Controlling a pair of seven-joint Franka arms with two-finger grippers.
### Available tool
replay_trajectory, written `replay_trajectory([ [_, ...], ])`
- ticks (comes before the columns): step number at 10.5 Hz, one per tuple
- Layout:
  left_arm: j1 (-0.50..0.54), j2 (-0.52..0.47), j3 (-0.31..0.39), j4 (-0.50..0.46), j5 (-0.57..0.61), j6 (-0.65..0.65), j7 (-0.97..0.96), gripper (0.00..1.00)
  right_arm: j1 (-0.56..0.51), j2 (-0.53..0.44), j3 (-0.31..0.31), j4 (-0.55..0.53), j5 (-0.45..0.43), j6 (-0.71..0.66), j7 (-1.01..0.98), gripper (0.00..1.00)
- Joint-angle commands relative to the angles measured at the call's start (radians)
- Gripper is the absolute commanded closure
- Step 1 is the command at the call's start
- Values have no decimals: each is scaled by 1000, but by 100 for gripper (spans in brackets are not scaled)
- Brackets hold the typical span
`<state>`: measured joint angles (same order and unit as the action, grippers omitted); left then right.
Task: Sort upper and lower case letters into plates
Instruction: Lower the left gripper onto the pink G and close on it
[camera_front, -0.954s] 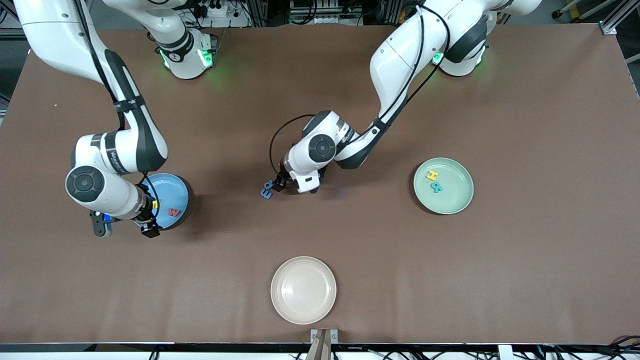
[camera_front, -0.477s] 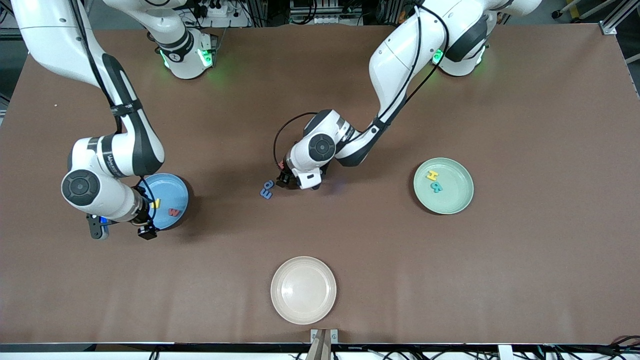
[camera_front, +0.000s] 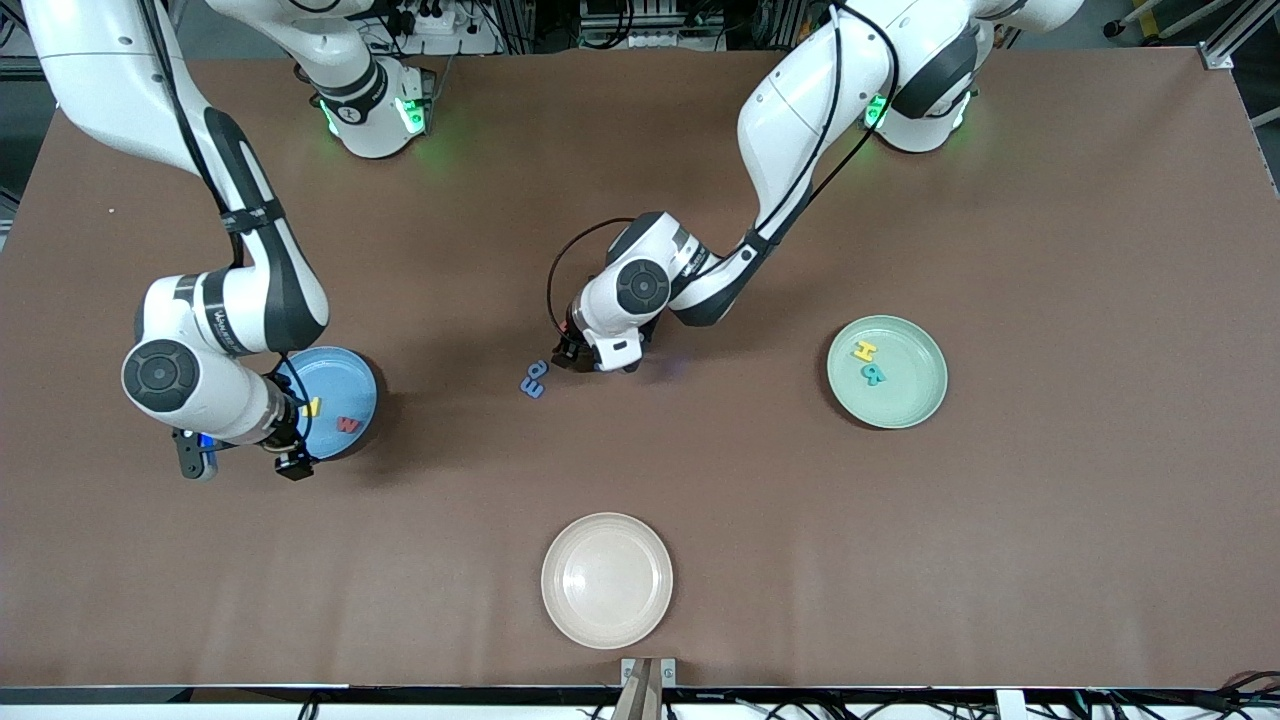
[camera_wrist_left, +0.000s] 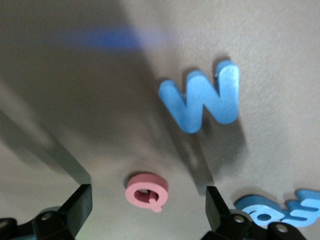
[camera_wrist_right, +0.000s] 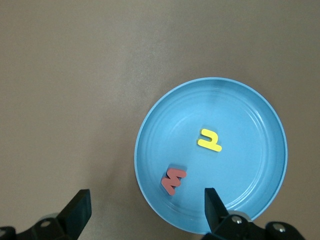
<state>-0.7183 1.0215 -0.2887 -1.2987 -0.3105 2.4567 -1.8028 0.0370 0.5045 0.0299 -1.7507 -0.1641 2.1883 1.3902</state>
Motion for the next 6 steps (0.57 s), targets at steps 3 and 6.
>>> replay_trajectory([
  [3,-12,-38,2,-80,-27,64,2,32,-8,12,8,25,11,-16,-17,0],
  [6,-10,-40,2,-80,-19,64,2,31,-5,12,8,25,11,-16,-16,0],
])
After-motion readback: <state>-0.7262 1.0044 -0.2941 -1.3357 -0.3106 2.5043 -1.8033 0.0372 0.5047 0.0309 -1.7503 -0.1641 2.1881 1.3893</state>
